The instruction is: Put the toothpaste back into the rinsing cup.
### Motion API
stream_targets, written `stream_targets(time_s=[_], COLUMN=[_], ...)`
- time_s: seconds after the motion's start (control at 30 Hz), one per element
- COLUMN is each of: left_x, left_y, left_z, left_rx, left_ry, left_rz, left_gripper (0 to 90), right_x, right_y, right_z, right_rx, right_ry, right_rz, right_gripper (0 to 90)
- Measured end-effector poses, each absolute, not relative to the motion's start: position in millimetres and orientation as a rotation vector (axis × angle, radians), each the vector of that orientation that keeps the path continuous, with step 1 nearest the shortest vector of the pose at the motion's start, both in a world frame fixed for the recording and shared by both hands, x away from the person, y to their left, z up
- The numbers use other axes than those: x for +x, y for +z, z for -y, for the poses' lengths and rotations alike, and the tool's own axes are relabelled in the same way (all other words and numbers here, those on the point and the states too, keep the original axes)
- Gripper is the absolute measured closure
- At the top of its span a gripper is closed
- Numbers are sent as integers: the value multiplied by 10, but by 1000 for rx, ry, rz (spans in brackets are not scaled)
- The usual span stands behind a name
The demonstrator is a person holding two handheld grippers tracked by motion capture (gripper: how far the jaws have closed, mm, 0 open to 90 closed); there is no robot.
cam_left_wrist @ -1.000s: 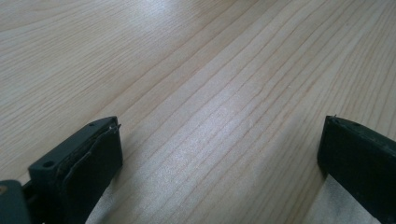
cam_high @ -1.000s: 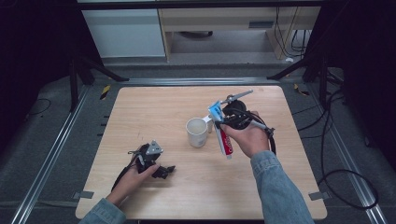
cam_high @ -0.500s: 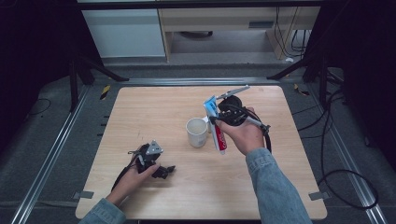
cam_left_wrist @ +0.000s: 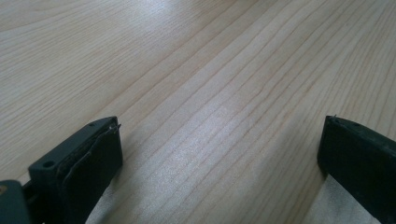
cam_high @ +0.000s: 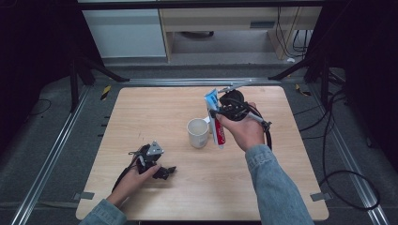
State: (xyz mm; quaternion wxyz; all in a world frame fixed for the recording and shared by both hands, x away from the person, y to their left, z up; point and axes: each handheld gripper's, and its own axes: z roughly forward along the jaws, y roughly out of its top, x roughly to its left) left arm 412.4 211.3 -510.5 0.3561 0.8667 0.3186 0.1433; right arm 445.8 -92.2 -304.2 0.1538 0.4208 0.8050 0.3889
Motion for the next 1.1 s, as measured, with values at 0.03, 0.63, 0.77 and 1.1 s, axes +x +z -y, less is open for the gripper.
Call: stream_targets(time_s=[0.03, 0.63, 0.77, 1.1], left_x=[4124, 4124, 4124, 4129], left_y=[-5105, -5105, -5105, -5104], left_z=[-2113, -2113, -2113, -2114], left_rx=[2238, 2238, 2238, 2241], left_ry=[370, 371, 370, 371], left_rz=[-822, -823, -823, -817], left_gripper=[0, 0, 0, 0], right_x=[4462, 4491, 4508, 4591], right_y=[-3032, -2907, -2887, -2859], right_z=[922, 880, 853, 746], right_rx=[1205, 1211, 1213, 1206], right_ry=[1117, 1182, 1191, 1241], right_rz=[-2304, -2245, -2225, -2194], right_gripper=[735, 736, 736, 736])
